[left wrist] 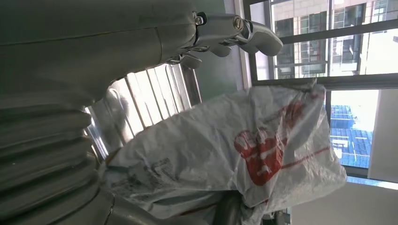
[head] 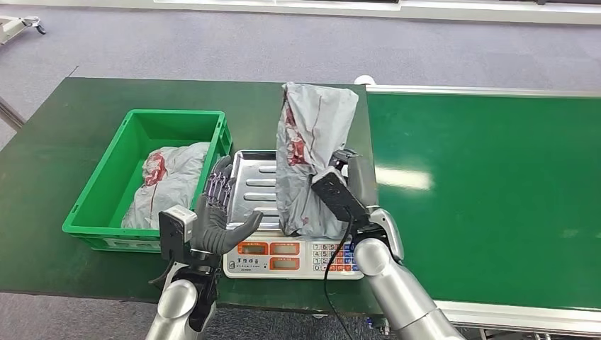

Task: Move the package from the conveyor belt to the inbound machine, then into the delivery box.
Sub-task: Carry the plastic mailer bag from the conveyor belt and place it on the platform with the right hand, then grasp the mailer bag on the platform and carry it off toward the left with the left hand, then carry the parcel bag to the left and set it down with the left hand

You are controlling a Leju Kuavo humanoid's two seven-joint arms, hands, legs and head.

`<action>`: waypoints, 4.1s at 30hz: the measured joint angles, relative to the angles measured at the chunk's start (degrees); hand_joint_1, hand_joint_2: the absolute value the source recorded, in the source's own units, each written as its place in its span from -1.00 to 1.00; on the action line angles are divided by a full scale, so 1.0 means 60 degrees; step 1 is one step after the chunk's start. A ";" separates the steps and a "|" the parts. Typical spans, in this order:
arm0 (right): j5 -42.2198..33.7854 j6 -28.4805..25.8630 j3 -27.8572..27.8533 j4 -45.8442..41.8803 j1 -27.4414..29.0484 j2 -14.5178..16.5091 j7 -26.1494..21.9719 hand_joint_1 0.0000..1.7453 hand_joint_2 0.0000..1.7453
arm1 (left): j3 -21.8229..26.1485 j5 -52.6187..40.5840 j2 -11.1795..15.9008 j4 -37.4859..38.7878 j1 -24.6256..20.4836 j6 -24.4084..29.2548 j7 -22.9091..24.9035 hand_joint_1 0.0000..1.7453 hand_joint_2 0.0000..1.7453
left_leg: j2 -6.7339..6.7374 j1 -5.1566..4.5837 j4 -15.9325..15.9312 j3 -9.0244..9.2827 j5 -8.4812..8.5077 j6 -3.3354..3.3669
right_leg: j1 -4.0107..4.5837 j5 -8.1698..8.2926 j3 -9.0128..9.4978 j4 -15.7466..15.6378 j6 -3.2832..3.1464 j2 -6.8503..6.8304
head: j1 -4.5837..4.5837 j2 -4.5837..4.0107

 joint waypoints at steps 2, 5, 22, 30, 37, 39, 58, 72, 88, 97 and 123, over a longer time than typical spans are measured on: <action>-0.0030 0.0009 0.0166 0.0093 -0.0036 0.0076 0.0038 1.00 1.00 | 0.0001 -0.0007 -0.0012 0.0033 -0.0039 -0.0014 0.0016 -1.00 1.00 | -0.0013 -0.0001 0.0000 -0.0003 0.0000 0.0000 | -0.0005 0.0000 0.0002 0.0000 0.0000 -0.0008 | 0.0001 0.0000; -0.0040 0.0024 0.0289 0.0163 -0.0036 0.0110 0.0052 1.00 1.00 | 0.0004 -0.0015 -0.0016 0.0057 -0.0047 -0.0032 0.0023 -1.00 1.00 | -0.0019 -0.0004 0.0002 -0.0006 -0.0001 0.0002 | -0.0012 0.0000 0.0002 -0.0001 0.0001 -0.0010 | 0.0001 0.0000; -0.0209 0.0009 0.0283 0.0278 -0.0058 0.0140 0.0227 -1.00 1.00 | 0.0077 -0.0096 -0.0088 0.0179 -0.0072 -0.0087 0.0040 -1.00 1.00 | -0.0018 -0.0005 0.0003 -0.0004 -0.0001 0.0002 | -0.0011 0.0000 -0.0002 -0.0003 0.0001 -0.0008 | 0.0001 0.0000; -0.2488 0.1843 -0.0085 0.0179 0.0132 0.0100 -0.0189 -1.00 1.00 | 0.0145 -0.0136 -0.0085 0.0248 -0.0097 -0.0098 -0.0003 -1.00 1.00 | -0.0019 -0.0005 0.0004 -0.0003 -0.0002 0.0003 | -0.0012 -0.0001 -0.0005 -0.0004 0.0001 -0.0009 | 0.0001 0.0000; -0.6544 0.4700 -0.1412 -0.0652 0.1164 -0.0359 -0.1344 -1.00 1.00 | 0.0149 -0.0732 0.0042 0.0501 -0.0335 0.0100 -0.0251 -1.00 1.00 | -0.0035 -0.0006 0.0005 -0.0007 -0.0004 0.0004 | -0.0014 -0.0001 -0.0002 -0.0007 0.0002 -0.0019 | 0.0004 0.0000; -0.6871 0.4846 -0.1752 -0.0947 0.1558 -0.0479 -0.1411 -1.00 1.00 | 0.0136 -0.1211 0.0125 0.0598 -0.0503 0.0239 -0.0180 -1.00 1.00 | -0.0034 -0.0008 0.0006 -0.0006 -0.0005 0.0005 | -0.0014 -0.0001 -0.0003 -0.0008 0.0003 -0.0019 | 0.0004 0.0000; -0.6705 0.5279 -0.2579 -0.1753 0.2174 -0.0696 -0.1410 -1.00 1.00 | -0.3004 -0.7159 0.1008 0.5112 -0.4509 -0.2053 -0.0958 -1.00 1.00 | -0.0025 -0.0011 0.0007 -0.0001 0.0012 0.0005 | -0.0015 0.0016 -0.0002 -0.0006 0.0005 -0.0012 | 0.0002 0.0000; -0.6900 0.5502 -0.2667 -0.1943 0.2090 -0.0845 -0.1310 -1.00 1.00 | -0.5623 -0.7006 0.1941 0.7455 -0.6980 -0.4666 -0.2498 -0.60 1.00 | -0.0018 -0.0009 0.0005 0.0005 0.0014 0.0002 | -0.0007 0.0020 0.0004 -0.0001 0.0005 -0.0008 | 0.0001 0.0000; -0.7012 0.5599 -0.2671 -0.2175 0.2087 -0.0930 -0.1263 -1.00 1.00 | -0.6404 -0.6133 0.2706 0.6509 -0.7302 -0.4334 -0.1932 1.00 1.00 | -0.0019 -0.0009 0.0005 0.0008 0.0020 -0.0005 | -0.0008 0.0020 0.0005 0.0000 0.0005 -0.0009 | 0.0002 0.0000; -0.7008 0.5512 -0.2772 -0.2371 0.2472 -0.0993 -0.1254 -1.00 1.00 | -0.6583 -0.6320 0.3886 0.3099 -0.7815 -0.3139 0.0228 1.00 1.00 | -0.0022 -0.0007 0.0005 -0.0003 0.0020 -0.0006 | -0.0007 0.0020 -0.0003 0.0000 0.0005 -0.0009 | 0.0001 0.0000; -0.7074 0.5402 -0.2919 -0.2870 0.3052 -0.0993 -0.1321 -1.00 1.00 | -0.5473 -0.6653 0.5430 0.1417 -0.7649 -0.1765 0.1406 1.00 1.00 | 0.0013 -0.0006 -0.0003 0.0010 0.0011 -0.0009 | -0.0013 0.0016 0.0001 0.0003 0.0001 0.0023 | 0.0004 0.0000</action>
